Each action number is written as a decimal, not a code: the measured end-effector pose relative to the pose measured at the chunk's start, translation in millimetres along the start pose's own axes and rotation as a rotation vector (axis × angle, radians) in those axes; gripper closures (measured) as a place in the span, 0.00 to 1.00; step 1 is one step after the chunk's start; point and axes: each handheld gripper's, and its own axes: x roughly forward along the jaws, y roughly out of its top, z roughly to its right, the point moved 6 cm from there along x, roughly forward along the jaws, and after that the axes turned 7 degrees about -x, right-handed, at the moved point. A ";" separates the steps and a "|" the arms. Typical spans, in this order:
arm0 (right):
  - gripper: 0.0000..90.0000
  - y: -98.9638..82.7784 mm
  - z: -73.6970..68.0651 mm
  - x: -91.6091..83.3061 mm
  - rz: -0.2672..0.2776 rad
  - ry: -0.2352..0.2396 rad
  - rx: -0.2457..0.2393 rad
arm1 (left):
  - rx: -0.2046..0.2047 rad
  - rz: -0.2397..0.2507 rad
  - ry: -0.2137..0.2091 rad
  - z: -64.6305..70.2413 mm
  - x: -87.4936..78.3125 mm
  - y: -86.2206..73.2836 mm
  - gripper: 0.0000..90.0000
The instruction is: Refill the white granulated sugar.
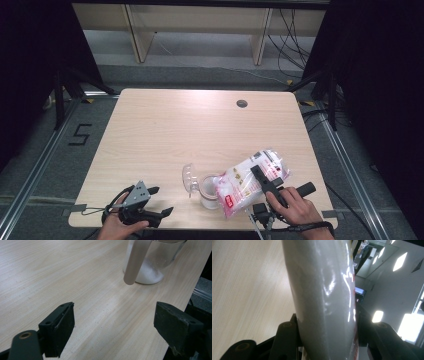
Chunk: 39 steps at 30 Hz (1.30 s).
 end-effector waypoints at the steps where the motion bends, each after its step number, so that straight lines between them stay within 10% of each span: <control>1: 0.65 -0.6 -2.7 -1.3 -0.016 0.008 0.027 | 0.000 0.001 -0.001 0.1 0.0 0.0 0.19; 39: 0.66 0.3 -1.2 -1.9 -0.007 0.003 0.020 | 0.012 0.006 -0.007 0.1 0.2 0.9 0.19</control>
